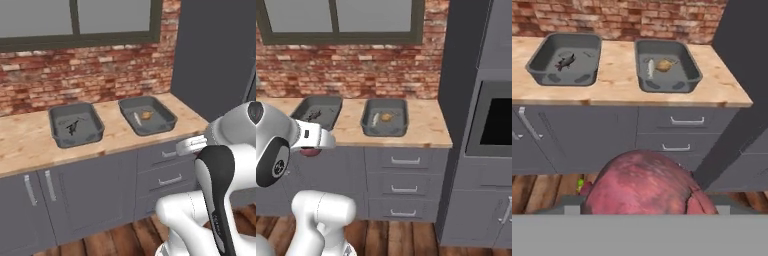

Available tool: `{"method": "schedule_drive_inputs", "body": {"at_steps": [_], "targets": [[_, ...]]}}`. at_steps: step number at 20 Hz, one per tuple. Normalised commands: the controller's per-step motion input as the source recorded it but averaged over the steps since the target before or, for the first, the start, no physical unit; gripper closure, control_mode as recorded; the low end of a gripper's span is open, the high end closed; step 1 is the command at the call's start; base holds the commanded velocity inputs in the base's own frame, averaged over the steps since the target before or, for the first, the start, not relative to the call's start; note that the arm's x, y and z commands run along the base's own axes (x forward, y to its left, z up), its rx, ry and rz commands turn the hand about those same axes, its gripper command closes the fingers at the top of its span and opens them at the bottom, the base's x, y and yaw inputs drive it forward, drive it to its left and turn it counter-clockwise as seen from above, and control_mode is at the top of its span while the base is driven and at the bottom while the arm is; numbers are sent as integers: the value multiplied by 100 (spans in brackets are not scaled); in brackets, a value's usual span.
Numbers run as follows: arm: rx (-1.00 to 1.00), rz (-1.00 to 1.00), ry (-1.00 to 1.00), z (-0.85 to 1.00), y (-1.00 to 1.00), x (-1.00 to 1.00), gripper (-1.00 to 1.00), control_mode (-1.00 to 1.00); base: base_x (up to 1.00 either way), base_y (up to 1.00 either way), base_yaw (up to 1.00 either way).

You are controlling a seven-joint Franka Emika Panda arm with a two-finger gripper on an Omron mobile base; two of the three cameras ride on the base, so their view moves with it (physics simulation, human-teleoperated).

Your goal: Place one onion and one fish in each tupperware on the nearby counter, to pack two identical lunches.

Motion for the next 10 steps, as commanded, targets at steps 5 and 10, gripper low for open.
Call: {"method": "schedule_drive_inputs", "body": {"at_steps": [5, 10], "targets": [[0, 0, 0, 0, 0, 0, 100, 100, 57, 100, 5], [0, 0, 0, 0, 0, 0, 100, 100, 66, 61, 2]]}}
